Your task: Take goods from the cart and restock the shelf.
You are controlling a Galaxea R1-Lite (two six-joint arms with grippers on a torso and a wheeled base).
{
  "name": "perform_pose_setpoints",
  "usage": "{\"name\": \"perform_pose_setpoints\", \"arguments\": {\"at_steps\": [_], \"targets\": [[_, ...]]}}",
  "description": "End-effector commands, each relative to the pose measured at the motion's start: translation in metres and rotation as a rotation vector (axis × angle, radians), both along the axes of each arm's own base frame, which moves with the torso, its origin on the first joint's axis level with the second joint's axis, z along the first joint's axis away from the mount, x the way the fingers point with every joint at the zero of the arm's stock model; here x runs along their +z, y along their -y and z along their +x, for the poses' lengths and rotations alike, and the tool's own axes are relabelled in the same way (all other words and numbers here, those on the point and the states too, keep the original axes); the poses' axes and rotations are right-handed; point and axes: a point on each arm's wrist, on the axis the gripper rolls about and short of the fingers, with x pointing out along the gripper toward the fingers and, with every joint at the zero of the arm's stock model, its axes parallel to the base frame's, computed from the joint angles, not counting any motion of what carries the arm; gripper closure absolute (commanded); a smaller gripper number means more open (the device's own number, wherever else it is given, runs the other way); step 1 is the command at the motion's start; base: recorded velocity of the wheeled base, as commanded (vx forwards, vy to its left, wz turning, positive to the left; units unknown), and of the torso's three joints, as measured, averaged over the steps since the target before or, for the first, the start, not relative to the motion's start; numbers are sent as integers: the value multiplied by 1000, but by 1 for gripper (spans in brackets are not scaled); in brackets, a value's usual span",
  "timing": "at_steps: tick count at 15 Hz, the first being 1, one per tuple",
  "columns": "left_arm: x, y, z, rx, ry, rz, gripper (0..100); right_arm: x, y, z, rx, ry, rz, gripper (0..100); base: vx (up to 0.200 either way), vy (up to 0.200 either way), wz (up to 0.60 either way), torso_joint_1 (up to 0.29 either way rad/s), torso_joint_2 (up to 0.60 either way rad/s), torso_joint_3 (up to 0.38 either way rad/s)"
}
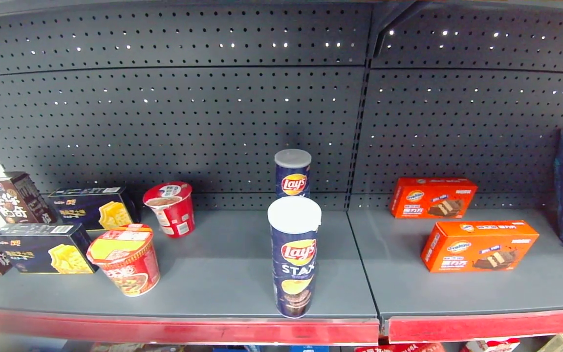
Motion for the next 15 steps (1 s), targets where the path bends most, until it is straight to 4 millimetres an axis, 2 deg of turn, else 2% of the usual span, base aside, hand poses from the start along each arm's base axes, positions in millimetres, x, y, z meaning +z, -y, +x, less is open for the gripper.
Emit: {"name": "perform_pose_setpoints", "arguments": {"at_steps": [1, 15], "targets": [[0, 0, 0, 3, -1, -1, 0, 0, 0, 0, 0, -1, 1, 0, 0, 0, 0, 0, 0, 0], [0, 0, 0, -1, -1, 0, 0, 0, 0, 0, 2, -1, 1, 0, 0, 0, 0, 0, 0, 0]]}}
